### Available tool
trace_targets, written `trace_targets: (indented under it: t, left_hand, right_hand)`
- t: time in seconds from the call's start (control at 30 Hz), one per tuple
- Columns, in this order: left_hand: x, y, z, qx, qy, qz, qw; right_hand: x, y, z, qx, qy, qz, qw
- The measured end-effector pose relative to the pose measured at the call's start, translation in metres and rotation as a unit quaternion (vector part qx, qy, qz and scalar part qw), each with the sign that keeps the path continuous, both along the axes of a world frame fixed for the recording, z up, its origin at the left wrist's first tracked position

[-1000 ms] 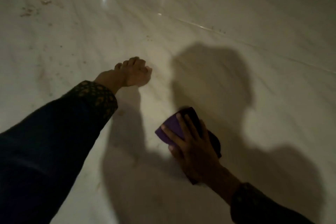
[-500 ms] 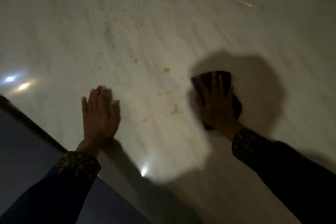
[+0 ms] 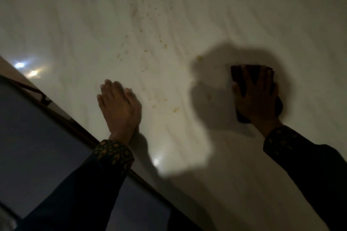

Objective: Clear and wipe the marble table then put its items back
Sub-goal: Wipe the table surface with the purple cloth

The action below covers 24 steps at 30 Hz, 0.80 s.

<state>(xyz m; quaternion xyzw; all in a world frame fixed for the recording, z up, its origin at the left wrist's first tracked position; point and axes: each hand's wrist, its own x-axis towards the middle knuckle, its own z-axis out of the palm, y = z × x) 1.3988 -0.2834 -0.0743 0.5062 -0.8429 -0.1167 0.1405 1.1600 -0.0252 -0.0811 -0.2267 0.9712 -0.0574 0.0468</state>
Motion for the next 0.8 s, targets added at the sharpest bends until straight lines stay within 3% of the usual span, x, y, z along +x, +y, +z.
trace_targets:
  t: [0.17, 0.27, 0.4, 0.63, 0.7, 0.8]
  left_hand:
    - [0.001, 0.0, -0.002, 0.004, -0.021, -0.005, 1.0]
    - [0.001, 0.001, 0.002, 0.019, -0.015, -0.012, 1.0]
    - [0.002, 0.0, 0.005, 0.018, -0.004, -0.01, 1.0]
    - [0.001, 0.002, 0.002, 0.002, 0.009, -0.006, 1.0]
    - [-0.001, -0.001, -0.002, 0.006, -0.002, -0.004, 1.0]
    - [0.002, -0.001, -0.005, 0.023, -0.013, -0.006, 1.0]
  right_hand:
    - [0.106, -0.047, 0.001, -0.017, 0.006, 0.056, 0.998]
    - [0.164, -0.06, 0.008, -0.012, -0.021, 0.163, 0.986]
    - [0.133, -0.04, 0.007, -0.031, -0.032, 0.268, 0.962]
    - [-0.003, -0.027, 0.001, -0.016, -0.008, 0.037, 0.999]
    - [0.007, -0.04, 0.002, -0.017, -0.006, 0.028, 0.999]
    - [0.074, -0.07, 0.002, -0.037, 0.008, 0.094, 0.995]
